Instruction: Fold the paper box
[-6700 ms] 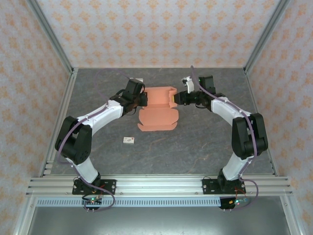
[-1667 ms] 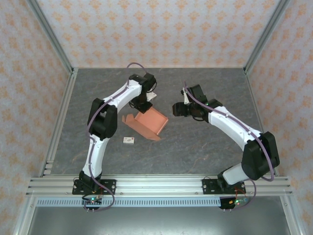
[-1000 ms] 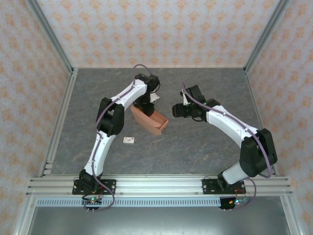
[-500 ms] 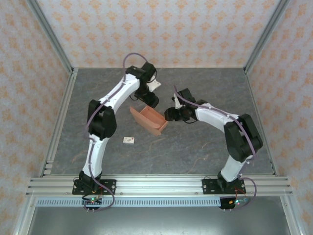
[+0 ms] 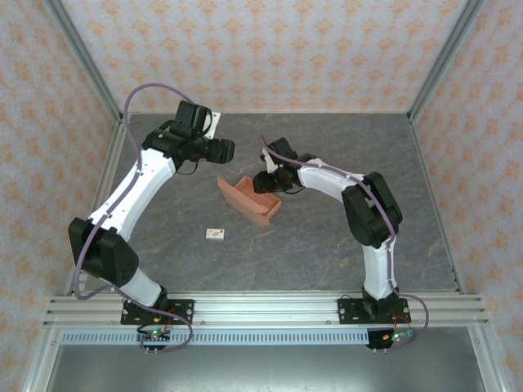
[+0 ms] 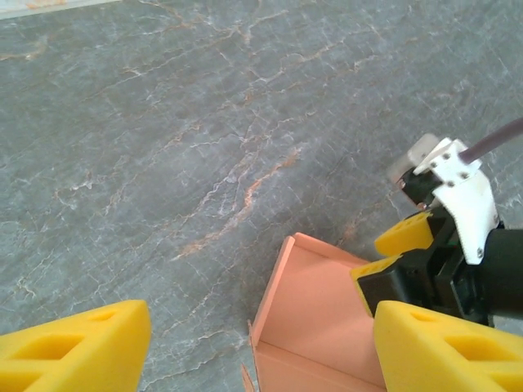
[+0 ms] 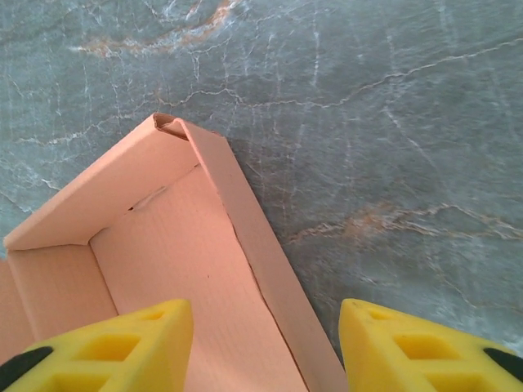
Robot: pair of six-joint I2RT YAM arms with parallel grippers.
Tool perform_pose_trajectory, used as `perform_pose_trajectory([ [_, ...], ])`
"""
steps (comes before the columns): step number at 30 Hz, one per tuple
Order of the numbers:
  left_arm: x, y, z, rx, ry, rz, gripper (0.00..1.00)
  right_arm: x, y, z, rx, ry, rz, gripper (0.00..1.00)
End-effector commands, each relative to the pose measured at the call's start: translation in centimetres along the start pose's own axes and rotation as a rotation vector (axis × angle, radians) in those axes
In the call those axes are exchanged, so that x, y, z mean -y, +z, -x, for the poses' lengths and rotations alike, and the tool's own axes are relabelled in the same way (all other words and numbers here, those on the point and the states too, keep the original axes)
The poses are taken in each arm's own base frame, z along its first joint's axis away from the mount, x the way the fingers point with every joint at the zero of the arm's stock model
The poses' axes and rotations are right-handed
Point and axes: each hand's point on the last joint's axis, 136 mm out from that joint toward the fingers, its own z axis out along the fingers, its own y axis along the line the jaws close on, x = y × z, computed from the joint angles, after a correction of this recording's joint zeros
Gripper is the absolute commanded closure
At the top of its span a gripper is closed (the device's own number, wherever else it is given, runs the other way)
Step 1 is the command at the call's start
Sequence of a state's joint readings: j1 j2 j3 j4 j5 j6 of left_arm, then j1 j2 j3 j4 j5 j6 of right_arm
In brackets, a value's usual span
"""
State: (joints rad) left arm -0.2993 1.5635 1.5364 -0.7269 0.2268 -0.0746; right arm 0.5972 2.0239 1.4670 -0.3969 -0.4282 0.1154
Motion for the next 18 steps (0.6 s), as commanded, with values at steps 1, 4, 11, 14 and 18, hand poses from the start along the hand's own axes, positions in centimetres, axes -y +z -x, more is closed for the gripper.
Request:
perform_pose_trajectory([
  [1,-0.7,-0.7,0.5,0.071,-0.054,0.041,0.27,0.9,0.7,-0.4,-0.042,-0.021,-0.073,0.51],
  [4,-0.7,-1.0,0.0,0.081,-0.064,0.036,0.27,1.7,1.1,0.0,-0.035,0.013,-0.124,0.54],
  [11,-1.4,-1.0,-1.7,0.093,-0.099,0.058,0.28,5.4,-0.4,1.8,0.047,0.172,-0.235,0.58],
  [14,-1.9,-1.1,-2.7,0.116,-0.137,0.074,0.28,7.7,-1.3,1.7,0.058,0.242,-0.261,0.59],
  [18,-2.3,-1.4,-3.9,0.142,-0.17,0.075,0.28,10.1,-2.9,0.8,0.076,0.321,-0.255,0.59],
])
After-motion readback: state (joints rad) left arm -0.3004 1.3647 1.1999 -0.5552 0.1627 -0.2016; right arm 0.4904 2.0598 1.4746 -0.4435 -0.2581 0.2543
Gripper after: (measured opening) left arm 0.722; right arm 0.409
